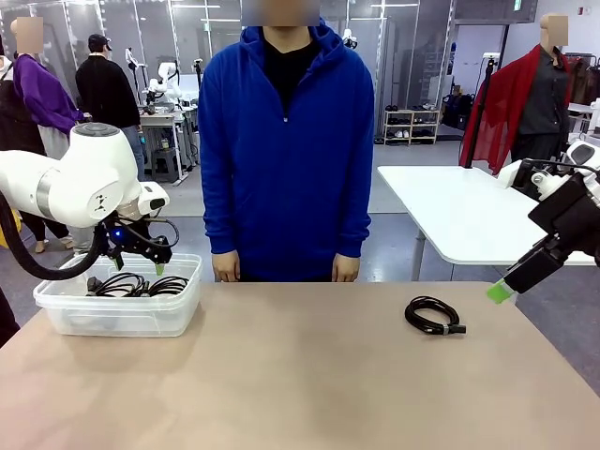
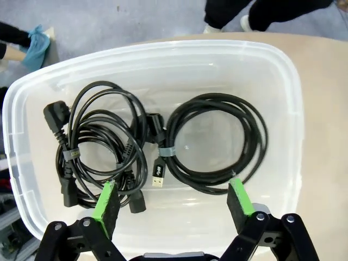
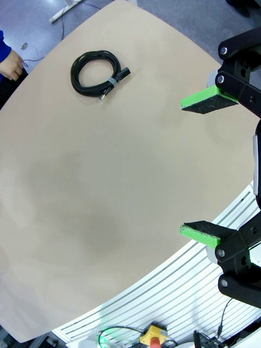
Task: Organize and store the cables.
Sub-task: Place the USB Extension Cable into the Organizing box.
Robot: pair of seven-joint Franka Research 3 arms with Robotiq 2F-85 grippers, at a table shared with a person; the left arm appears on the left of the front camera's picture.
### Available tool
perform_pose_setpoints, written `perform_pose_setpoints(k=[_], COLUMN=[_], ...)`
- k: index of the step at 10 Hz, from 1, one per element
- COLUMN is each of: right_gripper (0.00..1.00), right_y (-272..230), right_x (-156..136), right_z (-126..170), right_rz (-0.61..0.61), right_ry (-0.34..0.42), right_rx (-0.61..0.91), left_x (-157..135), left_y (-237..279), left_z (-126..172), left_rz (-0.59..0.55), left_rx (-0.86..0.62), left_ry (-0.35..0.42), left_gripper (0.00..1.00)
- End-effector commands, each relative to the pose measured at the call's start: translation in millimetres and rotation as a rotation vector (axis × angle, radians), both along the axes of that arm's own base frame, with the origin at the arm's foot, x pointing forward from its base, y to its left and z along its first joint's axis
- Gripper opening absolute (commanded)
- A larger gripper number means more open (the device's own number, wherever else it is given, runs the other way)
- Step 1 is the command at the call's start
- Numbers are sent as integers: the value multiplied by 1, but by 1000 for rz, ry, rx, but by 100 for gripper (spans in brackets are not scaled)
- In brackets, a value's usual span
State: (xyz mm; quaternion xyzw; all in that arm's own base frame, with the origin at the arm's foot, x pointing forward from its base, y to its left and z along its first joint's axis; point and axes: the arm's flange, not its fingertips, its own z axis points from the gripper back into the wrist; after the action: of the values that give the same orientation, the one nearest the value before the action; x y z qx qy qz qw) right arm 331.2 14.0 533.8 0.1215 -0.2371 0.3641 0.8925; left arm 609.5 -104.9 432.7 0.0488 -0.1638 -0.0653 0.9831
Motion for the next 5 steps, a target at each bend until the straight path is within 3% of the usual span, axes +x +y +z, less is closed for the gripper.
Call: perform_pose_setpoints(k=[1,5], right_gripper=[100,100], right_y=[0,0], right_x=[0,0], right_z=[-1,-1], right_rz=[-6,-6], right_ry=[4,4], right_rx=[-16,-16], left_x=[-24,-87], left_y=[1,0], left_z=[15,54], left_rz=[-133,-376], left_rx=[-35,-56], left_ry=[-6,-26], left_gripper=[100,100])
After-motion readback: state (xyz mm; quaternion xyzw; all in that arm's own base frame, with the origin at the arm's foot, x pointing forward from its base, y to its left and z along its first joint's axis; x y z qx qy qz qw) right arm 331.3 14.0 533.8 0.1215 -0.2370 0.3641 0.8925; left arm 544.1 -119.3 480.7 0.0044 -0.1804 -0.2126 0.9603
